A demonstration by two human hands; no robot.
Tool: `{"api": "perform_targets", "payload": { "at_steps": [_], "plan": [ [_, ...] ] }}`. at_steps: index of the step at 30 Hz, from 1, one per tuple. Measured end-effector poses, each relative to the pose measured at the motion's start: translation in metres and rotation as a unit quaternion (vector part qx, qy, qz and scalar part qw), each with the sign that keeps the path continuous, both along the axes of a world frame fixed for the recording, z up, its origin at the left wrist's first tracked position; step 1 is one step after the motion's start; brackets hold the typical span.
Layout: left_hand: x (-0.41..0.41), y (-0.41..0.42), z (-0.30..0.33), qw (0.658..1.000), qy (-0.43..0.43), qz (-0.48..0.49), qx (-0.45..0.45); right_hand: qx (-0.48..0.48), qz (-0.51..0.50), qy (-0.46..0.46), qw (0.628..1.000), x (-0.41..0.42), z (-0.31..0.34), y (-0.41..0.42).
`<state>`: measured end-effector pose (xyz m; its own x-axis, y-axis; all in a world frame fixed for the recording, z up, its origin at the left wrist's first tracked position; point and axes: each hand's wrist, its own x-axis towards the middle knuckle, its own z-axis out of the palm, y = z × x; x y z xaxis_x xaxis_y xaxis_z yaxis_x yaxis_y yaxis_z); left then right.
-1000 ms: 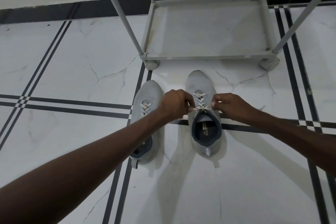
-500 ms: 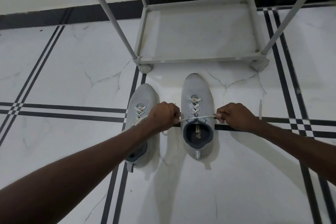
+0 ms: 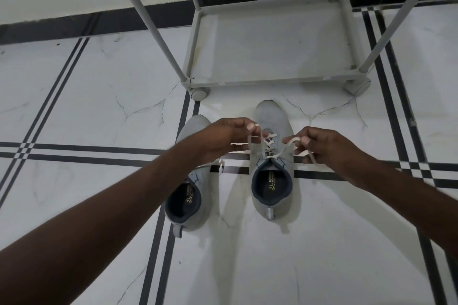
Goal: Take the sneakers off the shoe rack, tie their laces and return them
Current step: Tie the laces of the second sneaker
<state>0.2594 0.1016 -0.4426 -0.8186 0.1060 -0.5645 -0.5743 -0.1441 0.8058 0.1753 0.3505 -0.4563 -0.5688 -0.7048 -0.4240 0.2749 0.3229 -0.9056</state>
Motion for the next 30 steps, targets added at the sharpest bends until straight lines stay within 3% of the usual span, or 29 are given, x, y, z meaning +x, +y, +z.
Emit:
{"api": "perform_targets", "payload": {
  "at_steps": [2,9,14,17,30],
  "plan": [
    [-0.009,0.014,-0.007,1.0,-0.001,0.021,0.01,-0.024,-0.001,-0.034,0.999,0.002,0.0,-0.011],
    [-0.025,0.039,-0.024,0.987,-0.045,0.104,-0.113,-0.002,-0.009,0.022,1.0,0.006,-0.007,-0.029],
    [-0.024,0.036,-0.026,0.997,-0.032,0.035,-0.062,0.058,0.037,0.147,0.987,0.015,-0.008,-0.034],
    [-0.021,0.036,-0.033,0.996,-0.025,0.06,-0.059,0.063,0.025,0.196,0.978,0.017,-0.009,-0.038],
    [0.0,0.043,-0.033,0.995,-0.039,0.059,0.071,0.03,0.009,0.162,0.986,0.014,-0.009,-0.041]
  ]
}}
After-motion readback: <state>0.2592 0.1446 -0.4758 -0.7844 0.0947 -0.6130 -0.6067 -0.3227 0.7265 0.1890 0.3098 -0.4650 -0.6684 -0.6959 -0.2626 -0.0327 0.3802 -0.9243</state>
